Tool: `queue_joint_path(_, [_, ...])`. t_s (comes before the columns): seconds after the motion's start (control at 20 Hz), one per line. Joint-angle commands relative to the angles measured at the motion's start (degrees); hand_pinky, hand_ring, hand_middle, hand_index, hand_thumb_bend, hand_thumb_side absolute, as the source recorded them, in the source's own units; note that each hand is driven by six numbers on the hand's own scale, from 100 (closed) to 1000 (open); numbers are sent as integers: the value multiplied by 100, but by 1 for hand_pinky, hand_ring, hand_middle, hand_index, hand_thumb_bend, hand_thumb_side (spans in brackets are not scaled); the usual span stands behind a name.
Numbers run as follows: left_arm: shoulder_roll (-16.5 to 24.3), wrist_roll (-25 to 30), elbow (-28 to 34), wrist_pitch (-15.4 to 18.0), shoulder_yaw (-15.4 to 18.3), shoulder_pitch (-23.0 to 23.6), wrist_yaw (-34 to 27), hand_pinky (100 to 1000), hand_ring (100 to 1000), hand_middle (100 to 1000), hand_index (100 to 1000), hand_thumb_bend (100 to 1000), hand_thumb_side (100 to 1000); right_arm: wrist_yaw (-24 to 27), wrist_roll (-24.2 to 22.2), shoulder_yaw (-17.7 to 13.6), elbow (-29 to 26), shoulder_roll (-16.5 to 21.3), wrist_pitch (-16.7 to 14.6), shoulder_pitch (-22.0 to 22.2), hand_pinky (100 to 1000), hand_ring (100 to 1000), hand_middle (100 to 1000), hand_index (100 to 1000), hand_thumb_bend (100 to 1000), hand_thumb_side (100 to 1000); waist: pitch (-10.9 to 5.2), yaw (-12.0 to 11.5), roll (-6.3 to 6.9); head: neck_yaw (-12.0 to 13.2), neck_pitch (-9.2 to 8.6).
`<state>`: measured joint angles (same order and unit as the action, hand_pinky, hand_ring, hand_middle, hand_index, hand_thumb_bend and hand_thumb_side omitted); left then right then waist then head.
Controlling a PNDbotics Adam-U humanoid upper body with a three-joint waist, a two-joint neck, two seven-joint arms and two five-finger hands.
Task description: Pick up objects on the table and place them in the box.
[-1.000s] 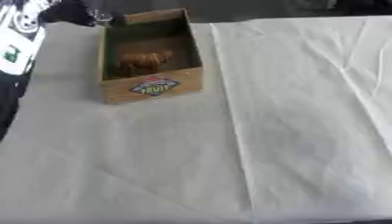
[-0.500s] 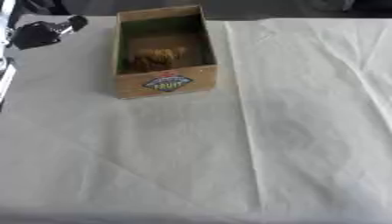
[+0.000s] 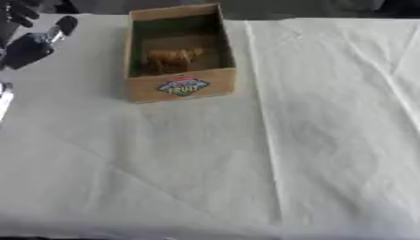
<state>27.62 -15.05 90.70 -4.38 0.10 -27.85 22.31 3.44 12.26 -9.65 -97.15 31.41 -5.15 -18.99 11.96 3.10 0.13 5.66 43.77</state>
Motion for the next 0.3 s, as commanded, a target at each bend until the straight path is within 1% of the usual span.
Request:
queue_joint_path(0.05, [82,-185,99,89,-28,-20,-314,552,570,577,665,700,593,11,12,-22,-50,180,0,-86,443,593,686,823,100,309,-66,21,-21,-61,-15])
queue_joint_path(0.3, [150,-236,93,196,-67,7,-837,548,560,567,662,686,592,-6,3,-25,-58,171,14,-89,441,592,684,822,100,310,-51,47,-28,-118,-34])
